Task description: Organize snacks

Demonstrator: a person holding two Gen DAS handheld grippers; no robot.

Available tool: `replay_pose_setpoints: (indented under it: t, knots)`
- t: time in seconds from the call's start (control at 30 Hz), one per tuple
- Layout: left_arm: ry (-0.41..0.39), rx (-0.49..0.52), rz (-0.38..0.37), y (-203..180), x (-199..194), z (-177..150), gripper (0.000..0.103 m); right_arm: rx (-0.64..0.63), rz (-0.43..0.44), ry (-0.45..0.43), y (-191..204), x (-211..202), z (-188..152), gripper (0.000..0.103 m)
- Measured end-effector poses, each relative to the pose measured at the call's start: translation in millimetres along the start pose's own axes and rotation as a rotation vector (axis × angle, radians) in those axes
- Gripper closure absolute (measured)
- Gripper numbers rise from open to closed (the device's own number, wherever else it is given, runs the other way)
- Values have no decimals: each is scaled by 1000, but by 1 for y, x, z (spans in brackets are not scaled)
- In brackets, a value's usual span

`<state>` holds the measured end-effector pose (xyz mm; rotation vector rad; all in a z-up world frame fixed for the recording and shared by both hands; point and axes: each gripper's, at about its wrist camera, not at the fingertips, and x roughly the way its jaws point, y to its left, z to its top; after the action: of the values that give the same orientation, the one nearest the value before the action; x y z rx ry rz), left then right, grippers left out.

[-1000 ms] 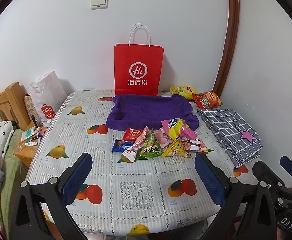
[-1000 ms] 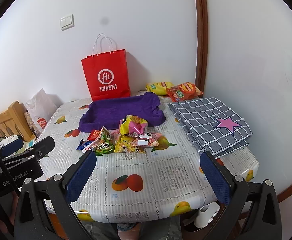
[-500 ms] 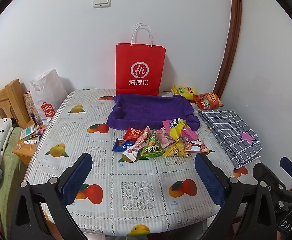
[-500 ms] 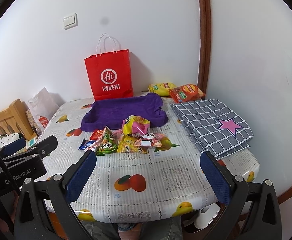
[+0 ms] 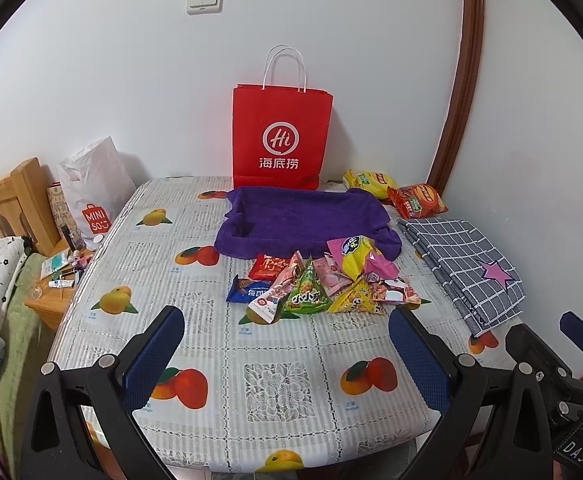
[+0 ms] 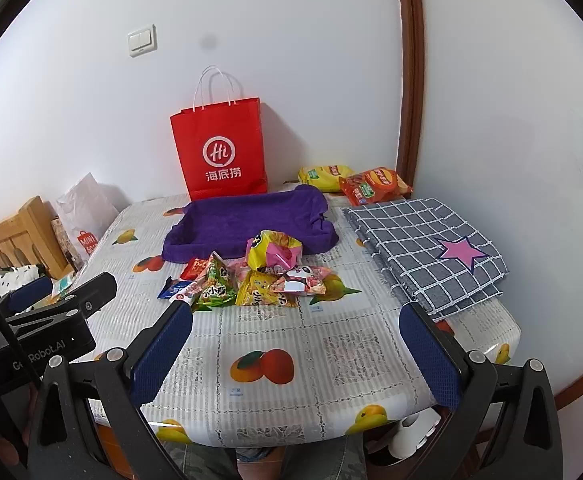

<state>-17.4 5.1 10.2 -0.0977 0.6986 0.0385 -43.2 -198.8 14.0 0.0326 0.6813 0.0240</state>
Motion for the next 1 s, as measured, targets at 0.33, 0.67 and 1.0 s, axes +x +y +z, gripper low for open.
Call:
replay_pose_setpoints:
  t: [0.33, 0.67, 1.0]
  knots:
    - [-2, -1, -1, 3, 3, -1, 0, 0, 11, -7, 1, -1, -1, 1]
    - [-3, -14, -4, 9, 8, 3, 0, 14, 20, -5, -1, 2, -1, 1]
    - [40, -33, -14, 21, 34, 3, 0, 21, 18, 43, -5, 30, -8, 1]
